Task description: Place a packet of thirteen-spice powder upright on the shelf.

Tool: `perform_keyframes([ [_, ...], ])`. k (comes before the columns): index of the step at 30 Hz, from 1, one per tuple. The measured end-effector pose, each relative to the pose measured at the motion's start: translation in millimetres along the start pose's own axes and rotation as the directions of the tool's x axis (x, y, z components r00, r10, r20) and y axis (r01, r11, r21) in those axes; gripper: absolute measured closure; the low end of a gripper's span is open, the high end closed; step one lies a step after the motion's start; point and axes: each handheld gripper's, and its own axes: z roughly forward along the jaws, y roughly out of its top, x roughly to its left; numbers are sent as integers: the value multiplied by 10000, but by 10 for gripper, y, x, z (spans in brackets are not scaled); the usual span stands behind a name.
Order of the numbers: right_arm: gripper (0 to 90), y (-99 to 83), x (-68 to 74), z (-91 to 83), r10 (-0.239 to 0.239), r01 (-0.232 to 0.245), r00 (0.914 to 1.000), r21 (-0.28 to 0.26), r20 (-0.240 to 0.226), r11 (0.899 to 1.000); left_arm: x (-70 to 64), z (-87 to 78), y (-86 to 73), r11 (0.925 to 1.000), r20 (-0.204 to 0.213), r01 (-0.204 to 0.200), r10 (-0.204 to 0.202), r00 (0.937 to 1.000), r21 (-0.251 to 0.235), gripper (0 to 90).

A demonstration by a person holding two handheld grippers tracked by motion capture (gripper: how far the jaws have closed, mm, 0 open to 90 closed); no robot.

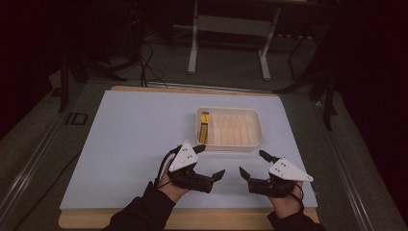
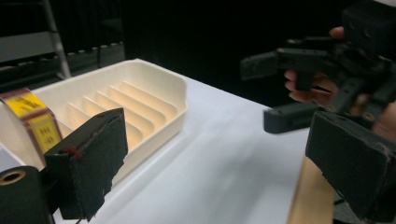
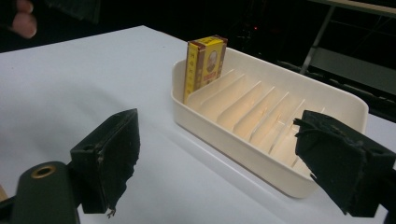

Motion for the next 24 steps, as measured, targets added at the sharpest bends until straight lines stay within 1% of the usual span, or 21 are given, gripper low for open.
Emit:
perform_keyframes([
  [1, 137, 0, 2, 0, -20, 20, 10000, 6, 3, 10000, -11, -2, -22, 10000, 44, -20, 20, 10000, 95, 68],
  [2, 138, -1, 3, 1, -40, 40, 10000, 25, 3, 10000, -23, -6, -47, 10000, 122, -40, 39, 9999, 76, 68],
  [4, 137, -2, 5, 6, -22, 23, 10000, 51, -41, 10000, -39, -11, -92, 9994, 302, -179, 170, 9994, 294, 68],
  [6, 137, -2, 7, 8, -43, 43, 10000, 68, -22, 10000, -39, -11, -92, 9994, 302, -179, 170, 9994, 294, 68],
  [7, 137, -2, 7, 8, -43, 43, 10000, 68, -22, 10000, -33, -28, -170, 9988, 428, -172, 153, 9990, 457, 68],
  [9, 137, -2, 4, 11, -29, 29, 10000, 55, -26, 10000, -27, -47, -214, 9987, 442, -56, 33, 9990, 515, 68],
  [11, 137, -3, 2, 10, -24, 24, 10000, 53, -25, 10000, -25, -55, -238, 9986, 435, -41, 18, 9991, 525, 68],
  [12, 137, -4, 1, 10, -26, 26, 10000, 46, -23, 10000, -34, -60, -286, 9980, 515, -11, -22, 9987, 631, 68],
  [14, 137, -7, 0, 16, -17, 17, 10000, 65, -30, 10000, -49, -62, -331, 9976, 590, -85, 44, 9982, 685, 68],
  [16, 138, -8, 1, 18, -50, 51, 10000, 82, -37, 10000, -59, -64, -384, 9959, 746, -301, 237, 9969, 857, 67],
  [17, 137, -7, 1, 17, -39, 39, 10000, 70, -33, 10000, -59, -64, -402, 9958, 743, -344, 281, 9968, 853, 51],
  [18, 137, -7, 0, 16, -28, 28, 10000, 66, -44, 10000, -55, -66, -424, 9957, 776, -300, 232, 9967, 873, 33],
  [19, 138, -6, -3, 16, -21, 21, 10000, 81, -64, 10000, -47, -71, -444, 9959, 805, -255, 185, 9966, 873, 33],
  [22, 138, -10, -5, 18, -41, 42, 10000, 94, -79, 9999, -29, -97, -493, 9967, 597, -301, 257, 9979, 750, 33],
  [24, 137, -11, -6, 19, -57, 58, 9999, 103, -83, 9999, -11, -109, -524, 9961, 563, -372, 327, 9979, 801, 33],
])
